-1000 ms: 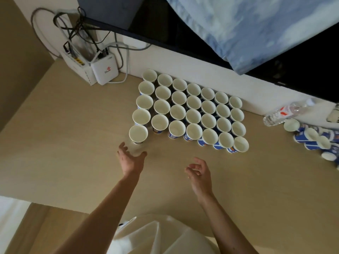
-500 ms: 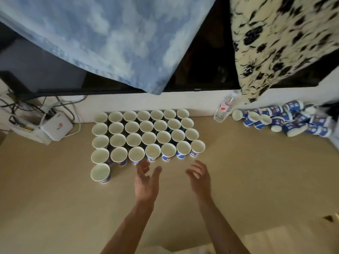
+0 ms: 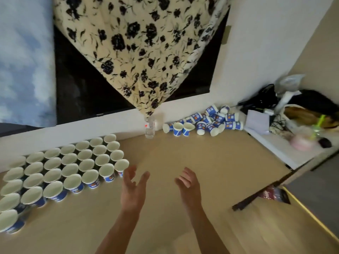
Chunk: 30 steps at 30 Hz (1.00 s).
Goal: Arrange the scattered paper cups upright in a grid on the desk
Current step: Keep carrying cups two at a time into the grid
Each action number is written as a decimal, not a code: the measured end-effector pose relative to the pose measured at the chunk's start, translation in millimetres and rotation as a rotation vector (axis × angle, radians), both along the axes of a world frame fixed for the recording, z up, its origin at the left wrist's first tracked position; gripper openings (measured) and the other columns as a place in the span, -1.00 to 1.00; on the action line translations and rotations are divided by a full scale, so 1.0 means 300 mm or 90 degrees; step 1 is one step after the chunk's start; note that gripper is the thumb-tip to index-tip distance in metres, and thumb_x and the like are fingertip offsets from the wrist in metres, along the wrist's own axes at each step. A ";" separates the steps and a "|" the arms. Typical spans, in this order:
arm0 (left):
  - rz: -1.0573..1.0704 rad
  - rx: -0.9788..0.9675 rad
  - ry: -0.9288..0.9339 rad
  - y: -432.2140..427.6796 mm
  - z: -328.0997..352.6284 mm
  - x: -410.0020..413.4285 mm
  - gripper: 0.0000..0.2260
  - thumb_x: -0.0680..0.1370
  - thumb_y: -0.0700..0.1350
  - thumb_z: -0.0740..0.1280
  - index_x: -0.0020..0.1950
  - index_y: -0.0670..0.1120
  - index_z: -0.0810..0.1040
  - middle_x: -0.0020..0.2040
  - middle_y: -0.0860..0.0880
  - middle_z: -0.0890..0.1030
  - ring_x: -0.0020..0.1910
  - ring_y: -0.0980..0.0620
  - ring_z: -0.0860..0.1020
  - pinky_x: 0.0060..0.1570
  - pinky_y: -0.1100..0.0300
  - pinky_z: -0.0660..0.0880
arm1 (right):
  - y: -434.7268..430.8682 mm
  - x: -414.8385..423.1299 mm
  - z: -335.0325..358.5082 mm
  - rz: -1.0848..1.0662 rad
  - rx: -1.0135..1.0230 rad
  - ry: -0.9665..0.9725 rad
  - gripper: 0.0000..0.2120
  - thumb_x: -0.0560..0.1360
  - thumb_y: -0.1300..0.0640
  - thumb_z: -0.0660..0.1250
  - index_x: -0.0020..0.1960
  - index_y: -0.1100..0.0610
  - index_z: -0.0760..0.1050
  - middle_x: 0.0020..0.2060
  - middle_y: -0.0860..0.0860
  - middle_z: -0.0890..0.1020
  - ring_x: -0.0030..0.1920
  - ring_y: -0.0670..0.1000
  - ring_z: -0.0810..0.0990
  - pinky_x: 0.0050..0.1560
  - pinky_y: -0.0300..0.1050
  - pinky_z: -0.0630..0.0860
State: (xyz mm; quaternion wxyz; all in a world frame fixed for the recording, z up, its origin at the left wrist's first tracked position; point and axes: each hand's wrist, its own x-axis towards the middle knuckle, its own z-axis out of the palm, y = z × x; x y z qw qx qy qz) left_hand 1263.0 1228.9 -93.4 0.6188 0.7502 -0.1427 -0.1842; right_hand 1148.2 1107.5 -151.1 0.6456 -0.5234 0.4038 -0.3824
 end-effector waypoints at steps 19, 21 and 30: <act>-0.081 -0.038 0.022 -0.645 -0.054 -0.388 -0.70 0.55 -0.15 0.44 0.26 -0.06 0.50 0.23 0.04 0.56 0.21 0.03 0.52 0.05 0.31 0.41 | -0.534 -0.421 0.009 0.006 -0.008 0.053 -0.52 0.49 0.25 0.48 0.37 0.13 0.44 0.19 0.04 0.57 0.10 -0.14 0.61 -0.03 -0.35 0.55; -0.077 -0.041 0.043 -0.746 -0.094 -0.383 -0.71 0.55 -0.14 0.45 0.24 -0.05 0.51 0.22 0.03 0.57 0.21 0.02 0.53 0.01 0.33 0.40 | -0.609 -0.433 -0.036 0.012 -0.015 0.095 -0.52 0.49 0.21 0.49 0.37 0.11 0.45 0.18 0.02 0.59 0.12 -0.15 0.62 -0.03 -0.38 0.54; -0.085 -0.005 0.125 -1.097 -0.156 -0.390 -0.77 0.55 -0.15 0.42 0.20 -0.07 0.54 0.20 0.06 0.59 0.19 0.08 0.54 0.03 0.25 0.43 | -1.011 -0.506 -0.157 0.032 -0.044 0.303 -0.66 0.48 0.34 0.47 0.21 0.17 0.52 0.07 0.16 0.65 -0.08 -0.24 0.64 -0.04 -0.41 0.52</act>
